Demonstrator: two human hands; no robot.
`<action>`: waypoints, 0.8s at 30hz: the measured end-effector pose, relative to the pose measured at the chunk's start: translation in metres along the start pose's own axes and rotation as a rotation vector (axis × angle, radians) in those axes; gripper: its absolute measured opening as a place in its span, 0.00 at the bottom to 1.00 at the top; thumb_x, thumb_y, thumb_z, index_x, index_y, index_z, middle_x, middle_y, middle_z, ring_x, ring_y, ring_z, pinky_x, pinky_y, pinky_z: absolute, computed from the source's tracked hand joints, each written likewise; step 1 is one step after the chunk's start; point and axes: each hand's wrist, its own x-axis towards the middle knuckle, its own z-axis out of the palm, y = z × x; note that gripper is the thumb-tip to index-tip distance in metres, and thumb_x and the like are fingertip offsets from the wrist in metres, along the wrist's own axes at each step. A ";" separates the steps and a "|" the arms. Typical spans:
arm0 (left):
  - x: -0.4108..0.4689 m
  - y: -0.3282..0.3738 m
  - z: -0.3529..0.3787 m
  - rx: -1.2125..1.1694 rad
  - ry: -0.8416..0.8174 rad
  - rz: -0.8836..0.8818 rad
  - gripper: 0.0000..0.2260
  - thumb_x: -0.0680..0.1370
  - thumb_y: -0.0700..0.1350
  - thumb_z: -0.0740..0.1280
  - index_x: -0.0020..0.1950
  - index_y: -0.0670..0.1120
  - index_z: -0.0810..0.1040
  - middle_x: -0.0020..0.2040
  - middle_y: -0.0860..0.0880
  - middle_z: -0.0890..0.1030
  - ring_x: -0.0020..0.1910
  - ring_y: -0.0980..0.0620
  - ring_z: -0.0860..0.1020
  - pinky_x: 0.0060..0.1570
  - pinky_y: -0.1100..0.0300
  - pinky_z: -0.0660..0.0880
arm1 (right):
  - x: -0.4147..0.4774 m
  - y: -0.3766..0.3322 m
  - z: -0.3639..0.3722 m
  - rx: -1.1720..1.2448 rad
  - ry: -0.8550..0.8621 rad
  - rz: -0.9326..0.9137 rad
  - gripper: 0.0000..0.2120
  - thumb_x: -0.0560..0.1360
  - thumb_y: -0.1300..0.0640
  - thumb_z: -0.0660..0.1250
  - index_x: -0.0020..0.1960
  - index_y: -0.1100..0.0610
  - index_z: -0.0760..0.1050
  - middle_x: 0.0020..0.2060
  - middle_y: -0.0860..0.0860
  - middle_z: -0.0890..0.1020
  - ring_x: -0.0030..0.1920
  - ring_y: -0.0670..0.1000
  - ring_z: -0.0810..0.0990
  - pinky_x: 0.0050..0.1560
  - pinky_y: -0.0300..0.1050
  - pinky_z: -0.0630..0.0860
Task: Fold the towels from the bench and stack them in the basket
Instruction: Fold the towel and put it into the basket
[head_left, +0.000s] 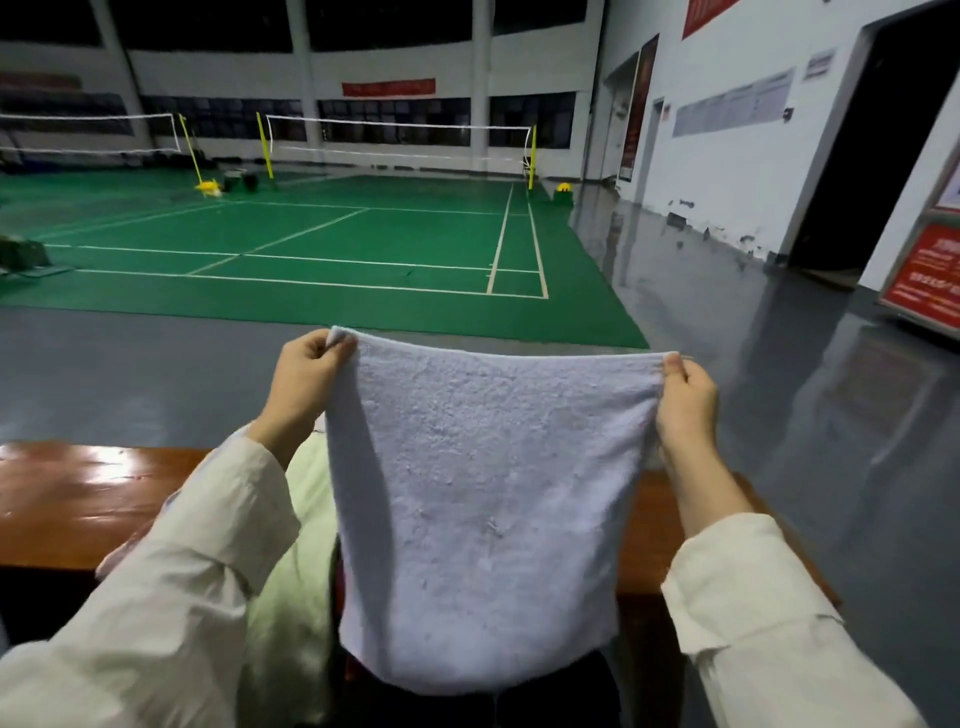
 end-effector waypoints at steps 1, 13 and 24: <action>0.004 0.002 0.006 -0.006 0.005 0.001 0.07 0.80 0.41 0.65 0.42 0.41 0.76 0.37 0.45 0.72 0.36 0.53 0.68 0.35 0.59 0.66 | 0.005 0.000 0.002 0.007 0.000 0.014 0.16 0.83 0.55 0.56 0.57 0.66 0.76 0.48 0.53 0.76 0.49 0.50 0.71 0.47 0.40 0.67; 0.008 0.016 0.027 -0.059 0.016 0.102 0.11 0.81 0.44 0.61 0.39 0.50 0.75 0.34 0.56 0.73 0.37 0.58 0.68 0.38 0.60 0.64 | 0.017 -0.018 -0.008 0.150 0.181 -0.019 0.14 0.83 0.54 0.55 0.56 0.61 0.76 0.47 0.51 0.76 0.48 0.46 0.71 0.36 0.30 0.67; -0.122 -0.154 0.019 0.146 -0.059 -0.219 0.08 0.79 0.36 0.62 0.44 0.34 0.78 0.38 0.45 0.76 0.40 0.51 0.71 0.33 0.71 0.67 | -0.107 0.156 -0.033 -0.001 0.095 0.346 0.11 0.83 0.54 0.55 0.52 0.58 0.74 0.50 0.55 0.79 0.51 0.53 0.75 0.53 0.45 0.70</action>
